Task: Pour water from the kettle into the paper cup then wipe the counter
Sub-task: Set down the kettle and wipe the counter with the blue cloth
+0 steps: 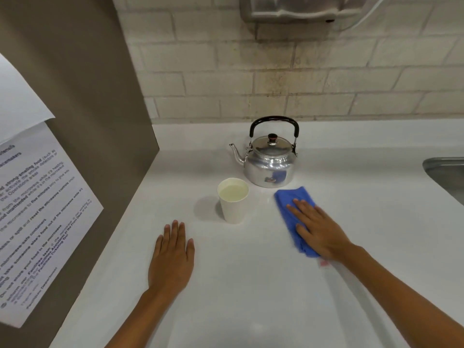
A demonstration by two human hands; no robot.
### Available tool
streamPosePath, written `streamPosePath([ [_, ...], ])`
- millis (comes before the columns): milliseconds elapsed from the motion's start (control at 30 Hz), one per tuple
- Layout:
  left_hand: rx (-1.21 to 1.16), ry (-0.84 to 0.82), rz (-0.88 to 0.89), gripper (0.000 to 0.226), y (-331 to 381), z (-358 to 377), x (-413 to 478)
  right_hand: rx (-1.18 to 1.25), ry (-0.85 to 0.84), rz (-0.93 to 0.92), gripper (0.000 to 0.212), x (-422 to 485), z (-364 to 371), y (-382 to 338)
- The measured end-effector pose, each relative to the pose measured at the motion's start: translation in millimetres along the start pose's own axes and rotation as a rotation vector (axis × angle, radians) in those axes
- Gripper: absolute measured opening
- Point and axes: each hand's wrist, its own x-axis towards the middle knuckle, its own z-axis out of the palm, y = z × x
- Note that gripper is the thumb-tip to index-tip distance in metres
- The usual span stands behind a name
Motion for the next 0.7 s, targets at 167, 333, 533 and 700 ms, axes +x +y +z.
streamPosePath([
  [167, 0.010, -0.007, 0.000, 0.054, 1.0, -0.9, -0.3, -0.052, 0.024, 0.249, 0.054, -14.2, -2.4, -23.4],
  [333, 0.019, 0.001, 0.010, 0.055, -0.2, 0.3, 0.3, 0.016, 0.025, -0.026, 0.056, -57.4, 19.6, -96.9],
  [533, -0.006, -0.012, -0.002, 0.055, -0.1, -1.7, -0.6, 0.014, 0.012, 0.222, 0.058, -69.5, -2.5, -59.1],
  [700, -0.087, -0.099, -0.003, 0.055, -5.5, -5.1, 2.5, 0.016, -0.006, 0.206, 0.066, -77.7, 7.2, -129.0],
])
